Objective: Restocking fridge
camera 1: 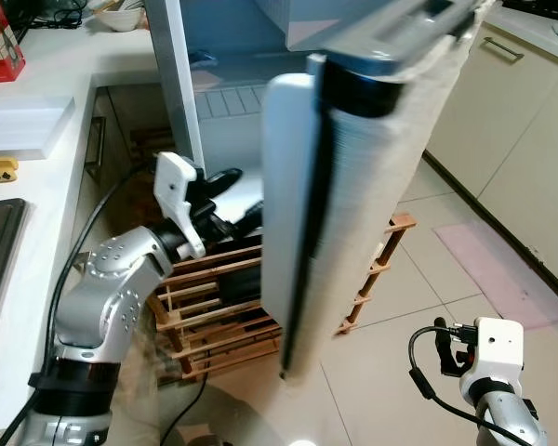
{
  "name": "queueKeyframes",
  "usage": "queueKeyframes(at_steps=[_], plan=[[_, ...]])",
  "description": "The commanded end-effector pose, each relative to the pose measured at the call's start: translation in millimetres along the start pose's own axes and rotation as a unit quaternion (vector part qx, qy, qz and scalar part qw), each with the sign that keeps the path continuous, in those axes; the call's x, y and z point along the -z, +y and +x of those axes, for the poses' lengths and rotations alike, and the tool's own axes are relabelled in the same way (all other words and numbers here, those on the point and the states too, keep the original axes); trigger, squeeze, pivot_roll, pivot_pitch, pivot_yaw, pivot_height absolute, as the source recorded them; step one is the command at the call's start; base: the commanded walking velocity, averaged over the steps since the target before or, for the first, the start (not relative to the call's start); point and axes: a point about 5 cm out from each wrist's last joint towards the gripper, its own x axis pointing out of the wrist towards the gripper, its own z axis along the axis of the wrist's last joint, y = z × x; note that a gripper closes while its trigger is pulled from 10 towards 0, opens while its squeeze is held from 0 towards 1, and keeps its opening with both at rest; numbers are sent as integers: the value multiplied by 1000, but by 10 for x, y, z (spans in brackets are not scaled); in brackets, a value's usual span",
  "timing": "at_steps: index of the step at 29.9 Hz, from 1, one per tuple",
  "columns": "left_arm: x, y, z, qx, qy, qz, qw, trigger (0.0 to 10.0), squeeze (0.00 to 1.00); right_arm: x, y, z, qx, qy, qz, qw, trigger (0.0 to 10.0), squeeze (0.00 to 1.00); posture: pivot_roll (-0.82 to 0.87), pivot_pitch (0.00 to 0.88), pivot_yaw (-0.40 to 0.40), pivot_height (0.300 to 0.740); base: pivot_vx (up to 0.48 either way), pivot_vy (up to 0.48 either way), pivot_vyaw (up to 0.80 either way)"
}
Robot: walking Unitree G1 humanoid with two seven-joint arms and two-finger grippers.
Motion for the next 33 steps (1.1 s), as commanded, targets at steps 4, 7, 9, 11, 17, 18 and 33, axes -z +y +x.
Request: queueKeyframes(at_steps=[4, 7, 9, 11, 17, 18, 33], plan=[[-159, -397, 152, 115, -28, -1, 993, 10000, 0, 66, -13, 3, 6, 14, -9, 1000, 10000, 0, -16, 3, -42, 740, 0, 0, 0], [-270, -573, 158, 171, -68, -41, 982, 10000, 0, 102, -32, -8, 11, 19, -10, 1000, 10000, 0, -17, 2, -40, 740, 0, 0, 0], [-267, -543, 164, 159, -71, -38, 984, 10000, 0, 119, -41, -9, 14, 21, -10, 1000, 10000, 0, -17, 2, -40, 740, 0, 0, 0], [-213, -360, 162, 94, -67, -19, 993, 10000, 0, 188, -98, -24, 35, 23, 0, 999, 10000, 0, -20, 4, -39, 740, 0, 0, 0], [-169, -49, 109, -30, -64, -13, 997, 10000, 0, 479, -347, -95, 112, 55, 32, 992, 10000, 0, -27, 7, -36, 740, 0, 0, 0], [-146, -10, 102, -47, -57, -9, 997, 10000, 0, 532, -383, -109, 121, 64, 35, 990, 10000, 0, -28, 8, -35, 740, 0, 0, 0], [135, 235, 23, -214, 7, 18, 977, 10000, 0, 462, -551, 176, 73, -12, 61, 995, 10000, 0, -29, 12, -21, 740, 0, 0, 0]])
